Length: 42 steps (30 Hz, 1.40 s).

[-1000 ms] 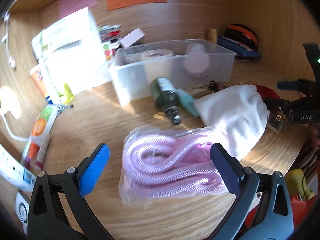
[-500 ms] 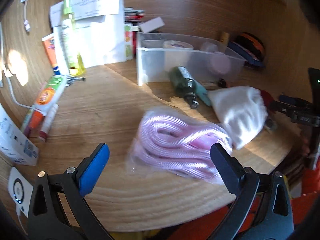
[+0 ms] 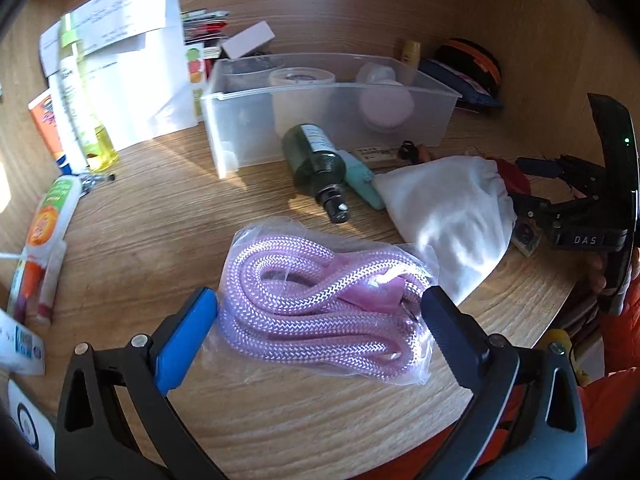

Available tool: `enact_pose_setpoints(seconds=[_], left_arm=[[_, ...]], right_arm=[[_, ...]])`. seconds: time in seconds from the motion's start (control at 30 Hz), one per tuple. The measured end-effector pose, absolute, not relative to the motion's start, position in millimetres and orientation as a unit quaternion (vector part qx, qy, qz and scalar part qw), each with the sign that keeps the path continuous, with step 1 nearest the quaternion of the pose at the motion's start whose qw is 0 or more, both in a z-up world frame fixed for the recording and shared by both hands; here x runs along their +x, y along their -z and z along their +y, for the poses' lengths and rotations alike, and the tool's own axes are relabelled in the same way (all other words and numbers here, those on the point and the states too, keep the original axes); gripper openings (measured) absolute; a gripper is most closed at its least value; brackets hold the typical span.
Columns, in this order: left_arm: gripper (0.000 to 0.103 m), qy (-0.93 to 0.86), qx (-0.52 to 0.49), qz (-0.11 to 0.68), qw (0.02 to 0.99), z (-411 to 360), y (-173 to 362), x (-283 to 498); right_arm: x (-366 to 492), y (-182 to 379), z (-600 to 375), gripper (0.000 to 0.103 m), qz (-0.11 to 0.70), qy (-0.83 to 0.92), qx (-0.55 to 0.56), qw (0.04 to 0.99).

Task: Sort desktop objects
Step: 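Grasp the bagged pink rope with the left tool while the right tool grasps the red pouch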

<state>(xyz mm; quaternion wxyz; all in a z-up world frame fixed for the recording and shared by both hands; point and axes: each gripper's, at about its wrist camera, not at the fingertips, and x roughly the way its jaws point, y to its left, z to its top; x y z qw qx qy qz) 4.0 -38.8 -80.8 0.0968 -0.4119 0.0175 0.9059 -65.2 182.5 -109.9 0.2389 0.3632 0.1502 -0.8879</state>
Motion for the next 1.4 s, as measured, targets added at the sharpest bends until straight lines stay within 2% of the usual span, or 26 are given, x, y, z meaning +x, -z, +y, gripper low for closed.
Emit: enact_pose_setpoints(seconds=[0.17, 0.23, 0.33, 0.43, 0.5, 0.57, 0.63, 0.7, 0.8, 1.0, 1.13, 1.17, 1.2, 1.23, 1.3, 1.4], left_arm=[[0.103, -0.902, -0.413, 0.057, 0.117, -25.8, 80.0, -9.5], [0.103, -0.898, -0.422, 0.062, 0.107, -26.0, 77.4, -18.5], [0.103, -0.899, -0.427, 0.025, 0.092, -34.8, 69.5, -25.9], [0.103, -0.898, -0.43, -0.011, 0.093, -34.3, 64.1, -31.7], [0.103, -0.9, -0.429, -0.006, 0.078, -27.1, 66.2, -36.1], [0.103, -0.899, -0.433, 0.029, 0.054, -18.6, 75.3, -40.9], [0.103, -0.903, -0.423, 0.048, 0.05, -16.9, 78.8, -37.6], [0.103, -0.901, -0.425, 0.058, 0.059, -18.9, 77.9, -32.9], [0.103, -0.901, -0.419, 0.084, 0.071, -24.4, 77.1, -19.8], [0.103, -0.898, -0.423, 0.111, 0.052, -49.2, 73.2, 3.6], [0.103, -0.896, -0.433, 0.097, 0.027, -68.2, 70.2, 11.7], [0.103, -0.896, -0.434, 0.09, 0.026, -68.6, 70.0, 14.1], [0.103, -0.897, -0.434, 0.079, 0.027, -70.3, 69.1, 15.5], [0.103, -0.897, -0.435, 0.072, 0.029, -69.5, 68.9, 16.2], [0.103, -0.897, -0.437, 0.053, 0.035, -68.1, 70.6, 15.1], [0.103, -0.886, -0.462, 0.031, 0.034, -65.4, 82.3, 4.0]], right_arm=[[-67.9, 110.4, 185.6, 0.079, 0.143, 0.889, 0.363, 0.241], [-68.3, 110.5, 186.6, 0.075, 0.138, 0.89, 0.363, 0.238], [-66.6, 107.4, 191.1, 0.061, 0.123, 0.892, 0.361, 0.242], [-63.4, 107.1, 192.8, 0.057, 0.117, 0.891, 0.358, 0.253], [-62.6, 109.4, 190.1, 0.053, 0.124, 0.89, 0.357, 0.255], [-61.4, 111.1, 186.5, 0.044, 0.13, 0.886, 0.357, 0.264], [-57.7, 109.5, 185.7, 0.026, 0.134, 0.885, 0.353, 0.273], [-55.7, 107.7, 189.1, 0.012, 0.132, 0.882, 0.354, 0.281], [-56.3, 105.7, 200.2, 0.011, 0.115, 0.88, 0.358, 0.29], [-54.9, 98.8, 216.6, 0.011, 0.088, 0.887, 0.353, 0.285], [-49.9, 94.5, 218.7, 0.013, 0.087, 0.888, 0.351, 0.283], [-50.2, 95.1, 217.4, 0.017, 0.089, 0.885, 0.357, 0.284], [-50.6, 96.0, 216.0, 0.031, 0.089, 0.883, 0.363, 0.285], [-51.2, 97.4, 214.0, 0.051, 0.086, 0.88, 0.369, 0.288], [-50.7, 98.9, 212.0, 0.067, 0.084, 0.881, 0.365, 0.288], [-48.1, 100.9, 202.9, 0.067, 0.098, 0.882, 0.358, 0.29]])
